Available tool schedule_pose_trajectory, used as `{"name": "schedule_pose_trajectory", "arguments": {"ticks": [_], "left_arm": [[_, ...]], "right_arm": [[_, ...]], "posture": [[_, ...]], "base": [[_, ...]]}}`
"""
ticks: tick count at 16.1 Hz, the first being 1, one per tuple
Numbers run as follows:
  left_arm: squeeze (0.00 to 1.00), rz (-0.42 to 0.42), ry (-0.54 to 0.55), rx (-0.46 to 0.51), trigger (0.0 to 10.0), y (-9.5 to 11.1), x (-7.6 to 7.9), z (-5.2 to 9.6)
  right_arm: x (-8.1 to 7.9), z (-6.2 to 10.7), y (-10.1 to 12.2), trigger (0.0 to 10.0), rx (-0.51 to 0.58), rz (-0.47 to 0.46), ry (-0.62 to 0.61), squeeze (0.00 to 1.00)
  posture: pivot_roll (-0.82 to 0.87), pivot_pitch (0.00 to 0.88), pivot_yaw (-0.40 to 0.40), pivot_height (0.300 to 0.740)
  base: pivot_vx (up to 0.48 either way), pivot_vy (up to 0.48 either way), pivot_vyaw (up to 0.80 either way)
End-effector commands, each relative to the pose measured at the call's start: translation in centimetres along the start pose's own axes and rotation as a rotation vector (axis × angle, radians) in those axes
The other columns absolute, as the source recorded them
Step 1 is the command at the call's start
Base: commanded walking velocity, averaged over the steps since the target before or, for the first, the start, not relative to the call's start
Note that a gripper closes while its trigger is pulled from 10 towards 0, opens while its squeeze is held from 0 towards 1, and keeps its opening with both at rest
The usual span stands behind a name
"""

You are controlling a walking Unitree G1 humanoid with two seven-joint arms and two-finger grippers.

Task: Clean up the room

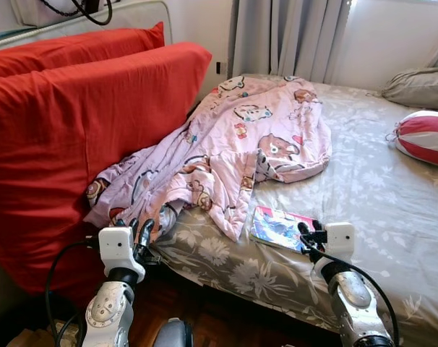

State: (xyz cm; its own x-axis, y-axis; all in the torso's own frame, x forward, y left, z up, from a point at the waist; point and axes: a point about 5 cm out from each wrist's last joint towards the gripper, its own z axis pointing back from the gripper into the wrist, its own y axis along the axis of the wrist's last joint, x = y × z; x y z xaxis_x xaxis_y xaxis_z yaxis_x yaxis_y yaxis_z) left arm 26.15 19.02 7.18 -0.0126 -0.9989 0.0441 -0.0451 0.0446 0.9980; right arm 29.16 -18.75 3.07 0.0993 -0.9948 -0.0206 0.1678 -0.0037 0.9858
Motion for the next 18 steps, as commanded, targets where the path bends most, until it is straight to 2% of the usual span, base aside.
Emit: {"name": "schedule_pose_trajectory", "arguments": {"ticks": [1,3,7,18], "left_arm": [[0.0,-0.001,-0.006,0.003,10.0,0.43,-0.1,0.13],[0.0,-0.003,-0.006,0.002,10.0,0.46,-0.13,0.2],[0.0,-0.007,-0.012,-0.007,10.0,0.45,-0.13,0.27],[0.0,-0.007,-0.018,-0.013,10.0,0.65,0.02,0.07]], "right_arm": [[-0.4,0.1,0.05,10.0,0.011,0.005,0.012,0.0],[-0.6,0.1,0.04,10.0,0.013,0.003,0.018,0.0],[-1.03,0.21,-0.09,10.0,0.01,-0.003,0.022,0.0],[-1.15,0.43,-0.44,10.0,-0.003,-0.006,0.024,0.0]], "posture": [[0.05,0.0,-0.012,0.619],[0.06,0.0,-0.01,0.619],[0.05,0.0,-0.005,0.619],[0.06,0.0,-0.002,0.619]], "base": [[0.0,0.0,0.0],[0.0,0.0,0.0],[0.289,0.0,0.0],[0.421,0.0,0.0]]}}
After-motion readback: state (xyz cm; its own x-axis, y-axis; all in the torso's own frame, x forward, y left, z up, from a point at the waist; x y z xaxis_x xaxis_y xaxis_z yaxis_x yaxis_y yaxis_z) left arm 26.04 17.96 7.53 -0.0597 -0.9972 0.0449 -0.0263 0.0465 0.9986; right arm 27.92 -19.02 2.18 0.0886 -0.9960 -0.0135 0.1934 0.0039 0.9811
